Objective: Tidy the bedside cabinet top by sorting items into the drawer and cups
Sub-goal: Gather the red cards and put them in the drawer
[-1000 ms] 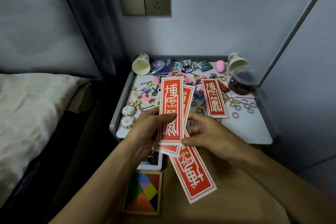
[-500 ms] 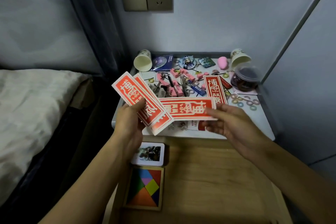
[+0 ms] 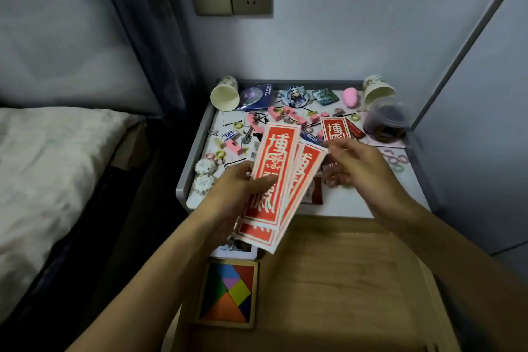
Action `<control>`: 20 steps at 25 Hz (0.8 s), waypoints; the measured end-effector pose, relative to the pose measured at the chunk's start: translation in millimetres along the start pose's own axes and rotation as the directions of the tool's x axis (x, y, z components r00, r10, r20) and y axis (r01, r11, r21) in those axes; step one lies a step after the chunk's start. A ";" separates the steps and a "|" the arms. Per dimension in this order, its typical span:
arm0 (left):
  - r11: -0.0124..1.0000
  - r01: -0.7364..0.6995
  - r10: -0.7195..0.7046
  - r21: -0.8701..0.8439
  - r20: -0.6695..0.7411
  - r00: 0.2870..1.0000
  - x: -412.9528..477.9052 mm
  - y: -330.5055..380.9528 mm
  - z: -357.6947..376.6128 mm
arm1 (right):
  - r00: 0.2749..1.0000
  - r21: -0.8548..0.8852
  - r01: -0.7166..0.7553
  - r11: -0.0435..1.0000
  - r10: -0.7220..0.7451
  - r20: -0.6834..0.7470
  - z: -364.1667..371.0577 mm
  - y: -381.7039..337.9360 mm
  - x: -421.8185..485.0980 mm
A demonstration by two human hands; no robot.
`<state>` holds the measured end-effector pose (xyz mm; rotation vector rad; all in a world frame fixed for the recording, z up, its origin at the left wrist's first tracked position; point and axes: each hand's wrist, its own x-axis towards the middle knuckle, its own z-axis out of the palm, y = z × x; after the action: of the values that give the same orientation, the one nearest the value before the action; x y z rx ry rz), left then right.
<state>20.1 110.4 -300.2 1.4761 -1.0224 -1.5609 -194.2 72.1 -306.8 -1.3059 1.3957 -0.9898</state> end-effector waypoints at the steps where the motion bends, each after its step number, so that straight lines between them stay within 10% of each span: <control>1: 0.999 -0.003 0.000 -0.049 -0.059 0.998 2.1 -0.5 -1.9 | 0.990 -0.268 0.068 0.961 -0.099 -0.102 -4.6 8.2 9.5; 4: 0.977 0.002 -0.032 -0.213 -0.139 0.990 5.2 -1.5 -7.9 | 0.975 -0.812 0.032 0.583 -0.198 -0.104 -12.2 33.4 29.6; 7: 0.963 0.026 -0.065 -0.269 -0.138 0.988 5.7 -3.1 -9.4 | 0.990 -0.853 0.028 0.522 -0.135 -0.050 -5.1 48.0 39.0; 16: 0.879 0.057 -0.103 -0.473 -0.072 0.992 9.0 -3.3 -8.0 | 0.921 -0.718 0.173 0.675 -0.369 -0.125 -3.2 21.0 23.0; 20: 0.820 0.033 -0.077 -0.572 -0.054 0.996 8.2 -2.9 -4.8 | 0.977 -0.242 0.203 0.949 -0.213 -0.014 14.6 4.0 -15.9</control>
<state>24.4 103.8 -306.2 1.1296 -0.4014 -1.6490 -181.2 89.0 -312.2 -1.6482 1.4641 -1.0141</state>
